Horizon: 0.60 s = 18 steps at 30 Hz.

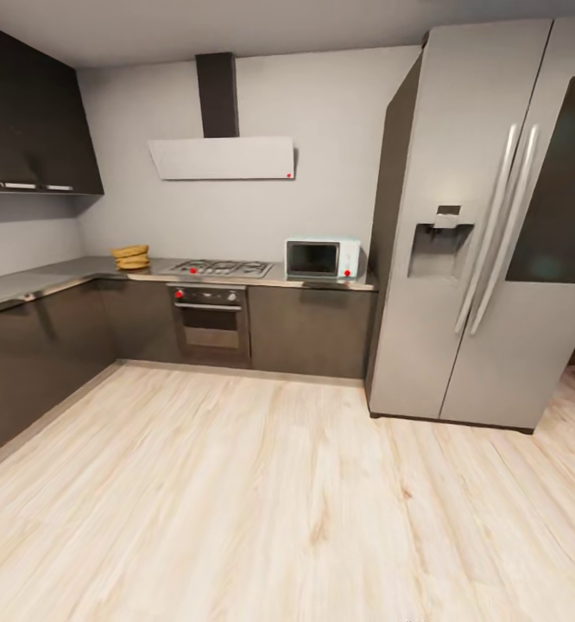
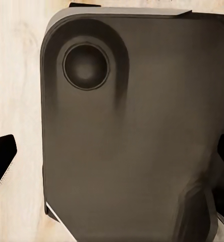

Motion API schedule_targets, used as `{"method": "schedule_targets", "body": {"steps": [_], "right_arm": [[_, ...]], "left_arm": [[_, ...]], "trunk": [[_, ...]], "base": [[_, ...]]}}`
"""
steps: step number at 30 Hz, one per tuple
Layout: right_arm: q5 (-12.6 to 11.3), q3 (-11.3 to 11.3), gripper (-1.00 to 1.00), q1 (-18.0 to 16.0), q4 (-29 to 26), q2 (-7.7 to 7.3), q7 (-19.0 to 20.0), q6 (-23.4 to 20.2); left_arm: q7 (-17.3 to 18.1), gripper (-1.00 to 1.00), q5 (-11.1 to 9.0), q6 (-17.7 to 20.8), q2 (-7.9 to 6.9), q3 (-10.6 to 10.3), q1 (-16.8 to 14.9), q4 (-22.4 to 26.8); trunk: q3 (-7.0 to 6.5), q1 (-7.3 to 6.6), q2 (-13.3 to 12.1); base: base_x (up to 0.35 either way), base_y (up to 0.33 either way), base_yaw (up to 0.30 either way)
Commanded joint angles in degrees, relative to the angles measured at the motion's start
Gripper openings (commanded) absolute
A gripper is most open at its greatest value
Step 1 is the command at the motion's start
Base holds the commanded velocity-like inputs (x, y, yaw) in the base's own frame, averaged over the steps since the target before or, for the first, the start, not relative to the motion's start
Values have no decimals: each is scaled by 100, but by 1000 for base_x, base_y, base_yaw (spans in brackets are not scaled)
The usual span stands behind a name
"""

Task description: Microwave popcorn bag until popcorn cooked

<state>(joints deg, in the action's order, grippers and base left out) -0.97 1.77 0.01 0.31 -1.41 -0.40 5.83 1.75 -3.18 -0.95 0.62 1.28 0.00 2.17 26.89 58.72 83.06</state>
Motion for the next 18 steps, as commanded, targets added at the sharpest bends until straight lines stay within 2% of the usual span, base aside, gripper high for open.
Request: {"method": "schedule_targets", "body": {"steps": [1, 18], "right_arm": [[-9, 16, 100, -1, 2, 0, -4, 24], [9, -1, 100, -1, 4, 0, 2, 32]], "left_arm": [[22, 100, -33, -7, 0, 7, 0, 0], [27, 100, -51, 25, 1, -5, 0, -5]], "trunk": [[4, 1, 2], [4, 1, 2]], "base": [[150, 0, -177], [314, 0, -10]]}}
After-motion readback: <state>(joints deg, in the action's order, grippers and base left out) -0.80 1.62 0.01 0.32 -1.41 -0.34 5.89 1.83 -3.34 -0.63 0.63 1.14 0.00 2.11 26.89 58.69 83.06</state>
